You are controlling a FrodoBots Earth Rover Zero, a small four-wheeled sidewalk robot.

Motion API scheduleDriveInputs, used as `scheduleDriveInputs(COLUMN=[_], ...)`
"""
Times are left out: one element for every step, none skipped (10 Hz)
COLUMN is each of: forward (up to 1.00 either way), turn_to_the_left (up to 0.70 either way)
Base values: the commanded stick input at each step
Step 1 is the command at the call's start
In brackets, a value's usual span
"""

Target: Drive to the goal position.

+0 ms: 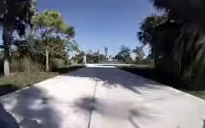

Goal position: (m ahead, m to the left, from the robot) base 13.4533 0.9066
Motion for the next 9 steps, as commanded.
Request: scheduleDriveInputs(forward=[0.70,0.70,0.70,0.70,0.70,0.70,0.70,0.70,0.70], turn_to_the_left=[0.00,0.00,0.00,0.00,0.00,0.00,0.00,0.00,0.00])
